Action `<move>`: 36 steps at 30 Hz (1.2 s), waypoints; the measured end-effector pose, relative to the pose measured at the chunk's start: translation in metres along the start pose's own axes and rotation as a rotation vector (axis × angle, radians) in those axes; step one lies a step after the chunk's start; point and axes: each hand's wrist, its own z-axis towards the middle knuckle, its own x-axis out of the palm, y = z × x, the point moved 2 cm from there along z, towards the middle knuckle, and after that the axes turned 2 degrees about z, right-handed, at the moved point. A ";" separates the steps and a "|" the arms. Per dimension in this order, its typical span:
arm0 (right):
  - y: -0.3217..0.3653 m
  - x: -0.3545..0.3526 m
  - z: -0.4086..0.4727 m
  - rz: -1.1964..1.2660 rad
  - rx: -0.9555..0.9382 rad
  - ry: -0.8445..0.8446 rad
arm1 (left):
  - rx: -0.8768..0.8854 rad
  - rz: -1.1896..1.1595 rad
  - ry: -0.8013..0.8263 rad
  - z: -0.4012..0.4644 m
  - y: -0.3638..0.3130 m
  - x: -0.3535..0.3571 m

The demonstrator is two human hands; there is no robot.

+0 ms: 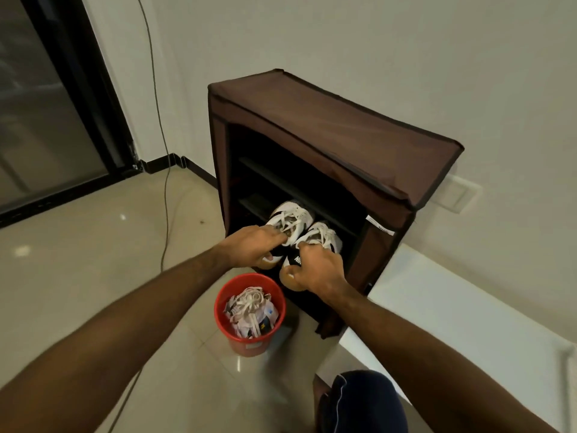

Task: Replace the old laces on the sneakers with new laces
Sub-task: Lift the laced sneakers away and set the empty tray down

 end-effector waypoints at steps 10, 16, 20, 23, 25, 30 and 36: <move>-0.058 0.048 0.066 -0.050 0.124 -0.061 | -0.104 -0.173 -0.011 0.076 0.015 0.076; -0.053 0.078 0.079 -0.171 0.059 -0.033 | -0.136 -0.151 -0.058 0.077 0.025 0.098; -0.056 0.079 0.076 -0.146 0.082 0.002 | -0.173 -0.100 -0.045 0.074 0.020 0.096; -0.061 0.078 0.069 -0.106 0.068 0.027 | -0.275 0.076 -0.033 0.069 0.003 0.086; -0.061 0.074 0.060 -0.121 0.023 0.000 | -0.310 0.153 -0.051 0.058 -0.008 0.081; -0.061 0.052 0.019 -0.160 -0.118 -0.063 | -0.255 0.325 -0.028 0.023 -0.044 0.066; -0.095 0.002 -0.067 -0.206 -0.191 -0.054 | -0.062 0.420 0.049 0.010 -0.096 0.014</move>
